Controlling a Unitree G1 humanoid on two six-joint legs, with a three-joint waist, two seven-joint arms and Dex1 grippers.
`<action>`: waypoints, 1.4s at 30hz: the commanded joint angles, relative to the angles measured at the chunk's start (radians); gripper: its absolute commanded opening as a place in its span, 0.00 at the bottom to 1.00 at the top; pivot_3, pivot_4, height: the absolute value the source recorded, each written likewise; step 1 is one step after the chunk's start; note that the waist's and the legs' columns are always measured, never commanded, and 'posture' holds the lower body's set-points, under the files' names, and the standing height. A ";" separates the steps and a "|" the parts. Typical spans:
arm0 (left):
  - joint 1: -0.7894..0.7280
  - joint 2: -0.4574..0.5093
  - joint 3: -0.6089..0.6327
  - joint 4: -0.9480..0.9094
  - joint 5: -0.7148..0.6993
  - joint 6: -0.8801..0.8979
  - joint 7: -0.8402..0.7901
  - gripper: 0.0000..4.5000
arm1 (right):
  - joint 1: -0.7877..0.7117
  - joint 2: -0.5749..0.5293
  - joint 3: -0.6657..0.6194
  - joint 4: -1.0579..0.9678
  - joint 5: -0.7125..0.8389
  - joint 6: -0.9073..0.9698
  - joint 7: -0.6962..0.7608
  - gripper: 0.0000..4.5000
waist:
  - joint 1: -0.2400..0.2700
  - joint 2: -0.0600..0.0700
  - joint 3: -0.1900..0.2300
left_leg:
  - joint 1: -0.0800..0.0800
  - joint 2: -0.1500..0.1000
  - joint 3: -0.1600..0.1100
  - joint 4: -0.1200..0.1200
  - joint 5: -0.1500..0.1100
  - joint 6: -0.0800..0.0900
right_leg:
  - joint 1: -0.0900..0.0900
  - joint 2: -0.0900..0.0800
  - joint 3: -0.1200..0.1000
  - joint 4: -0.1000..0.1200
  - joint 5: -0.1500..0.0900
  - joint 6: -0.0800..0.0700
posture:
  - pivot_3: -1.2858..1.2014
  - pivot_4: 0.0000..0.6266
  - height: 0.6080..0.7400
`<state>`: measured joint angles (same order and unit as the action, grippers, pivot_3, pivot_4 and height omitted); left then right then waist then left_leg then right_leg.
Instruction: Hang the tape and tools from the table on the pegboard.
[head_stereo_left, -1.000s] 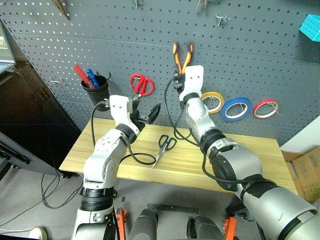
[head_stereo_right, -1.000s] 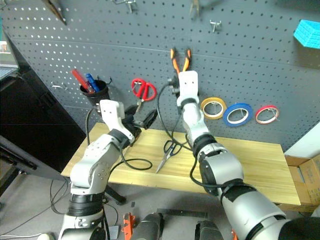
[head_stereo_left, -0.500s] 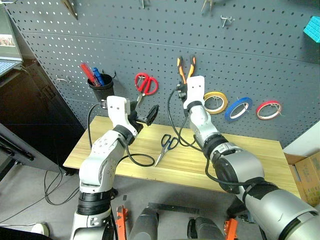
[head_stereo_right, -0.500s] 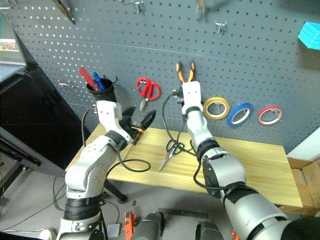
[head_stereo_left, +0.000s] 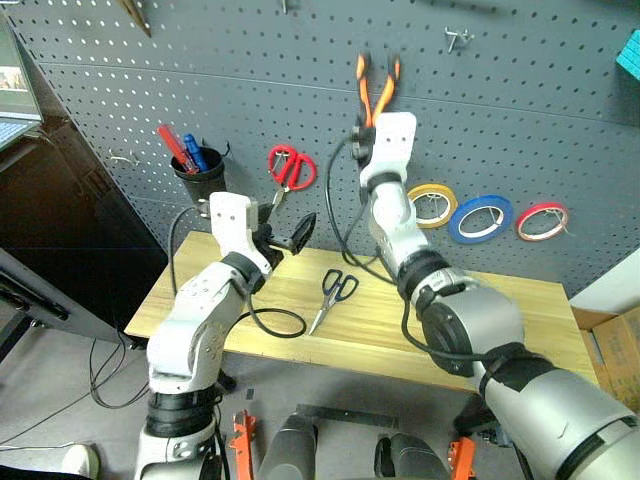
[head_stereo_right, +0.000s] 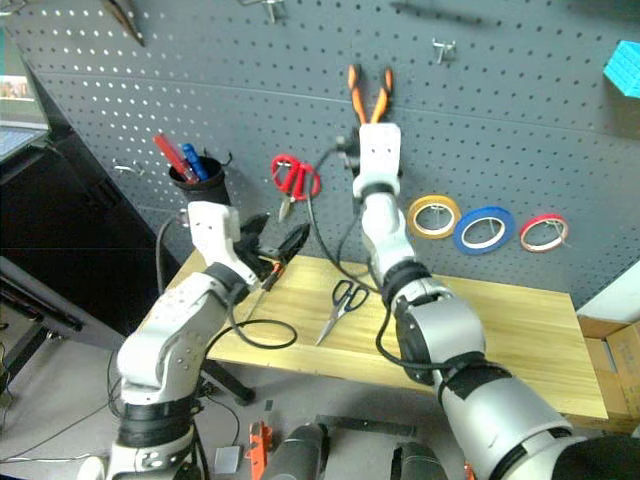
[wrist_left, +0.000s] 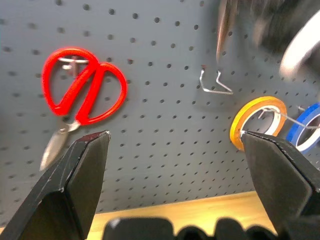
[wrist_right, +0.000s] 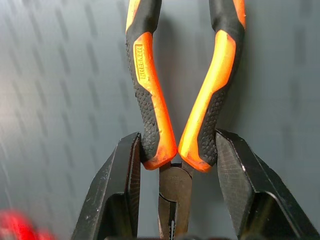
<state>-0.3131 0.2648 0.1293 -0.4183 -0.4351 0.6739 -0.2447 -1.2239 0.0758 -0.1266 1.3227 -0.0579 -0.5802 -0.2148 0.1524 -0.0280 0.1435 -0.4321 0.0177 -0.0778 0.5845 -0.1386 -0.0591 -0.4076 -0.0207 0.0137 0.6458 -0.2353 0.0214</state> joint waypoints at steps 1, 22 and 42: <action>0.040 0.029 0.085 -0.183 -0.097 0.145 0.051 1.00 | -0.007 -0.011 -0.003 -0.026 -0.007 -0.032 -0.028 0.39 | 0.005 0.002 0.013 | 0.001 0.000 0.000 0.000 0.000 0.000 | 0.000 0.000 0.000 0.001 -0.002 0.004 | 0.73 0.26 1.00; -0.002 0.102 0.231 -0.259 -0.356 0.412 0.157 1.00 | -0.138 -0.178 0.044 -0.071 -0.121 -0.121 -0.208 0.39 | 0.041 0.020 0.100 | -0.030 0.010 0.010 0.004 0.013 0.003 | -0.017 0.001 -0.002 -0.018 0.005 -0.001 | 0.69 0.36 1.00; 0.053 0.156 0.272 -0.299 -0.437 0.438 0.189 1.00 | -0.117 -0.160 0.031 -0.017 -0.101 -0.061 -0.196 0.39 | 0.030 0.014 0.101 | -0.027 0.015 0.021 0.003 0.011 -0.002 | -0.024 0.000 0.000 -0.004 0.010 0.004 | 0.70 0.38 1.00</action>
<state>-0.2622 0.4066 0.3801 -0.6664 -0.8463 1.1131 -0.0594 -1.3496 -0.0753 -0.0784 1.3033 -0.1742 -0.6652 -0.4131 0.1825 -0.0135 0.2449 -0.4598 0.0328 -0.0570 0.5876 -0.1273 -0.0610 -0.4313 -0.0212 0.0138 0.6404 -0.2254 0.0256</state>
